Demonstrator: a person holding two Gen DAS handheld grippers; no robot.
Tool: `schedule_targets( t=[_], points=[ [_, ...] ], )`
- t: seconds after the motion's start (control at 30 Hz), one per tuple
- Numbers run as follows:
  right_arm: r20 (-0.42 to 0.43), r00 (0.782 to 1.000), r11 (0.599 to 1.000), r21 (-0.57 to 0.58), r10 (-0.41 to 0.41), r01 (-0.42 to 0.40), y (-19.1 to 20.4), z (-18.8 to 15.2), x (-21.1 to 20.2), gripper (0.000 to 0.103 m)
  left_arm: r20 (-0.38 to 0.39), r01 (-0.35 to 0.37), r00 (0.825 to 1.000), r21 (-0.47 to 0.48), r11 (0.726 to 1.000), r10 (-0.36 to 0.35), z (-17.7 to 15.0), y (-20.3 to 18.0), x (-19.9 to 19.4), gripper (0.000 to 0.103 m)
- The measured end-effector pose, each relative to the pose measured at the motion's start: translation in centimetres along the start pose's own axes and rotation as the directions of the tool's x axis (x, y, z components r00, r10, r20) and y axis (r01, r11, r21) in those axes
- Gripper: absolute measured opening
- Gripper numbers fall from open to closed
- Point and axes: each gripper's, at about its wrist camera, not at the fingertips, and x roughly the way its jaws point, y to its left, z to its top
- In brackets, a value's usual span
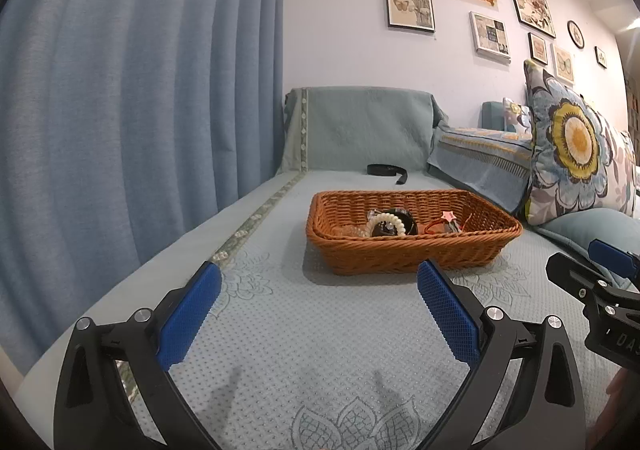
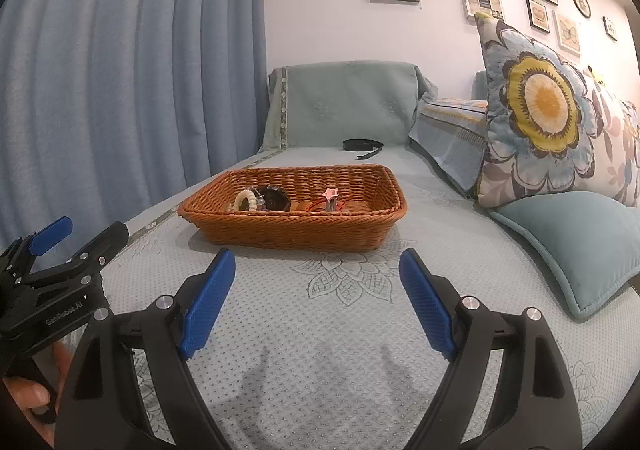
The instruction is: Organize jewelry
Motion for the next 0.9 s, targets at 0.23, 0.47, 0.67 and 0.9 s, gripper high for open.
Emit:
schedule_targets(
  t=[0.23, 0.47, 0.67, 0.9],
  points=[
    [0.0, 1.0, 1.0, -0.003, 0.003, -0.003, -0.11, 0.02, -0.01, 0.08, -0.002, 0.0, 1.0, 0.002, 1.0, 0.0, -0.07, -0.03, 0.0, 0.095],
    [0.0, 1.0, 1.0, -0.004, 0.002, -0.002, -0.09, 0.03, 0.0, 0.08, -0.003, 0.001, 1.0, 0.001, 1.0, -0.001, 0.02, -0.01, 0.06, 0.095],
    [0.0, 1.0, 1.0, -0.004, 0.003, -0.003, -0.09, 0.03, -0.02, 0.08, -0.003, 0.001, 1.0, 0.001, 1.0, -0.001, 0.0, 0.02, 0.03, 0.095],
    [-0.001, 1.0, 1.0, -0.005, 0.002, -0.002, -0.07, 0.05, -0.01, 0.08, -0.006, 0.002, 1.0, 0.002, 1.0, -0.002, -0.13, 0.01, 0.09, 0.095]
  ],
)
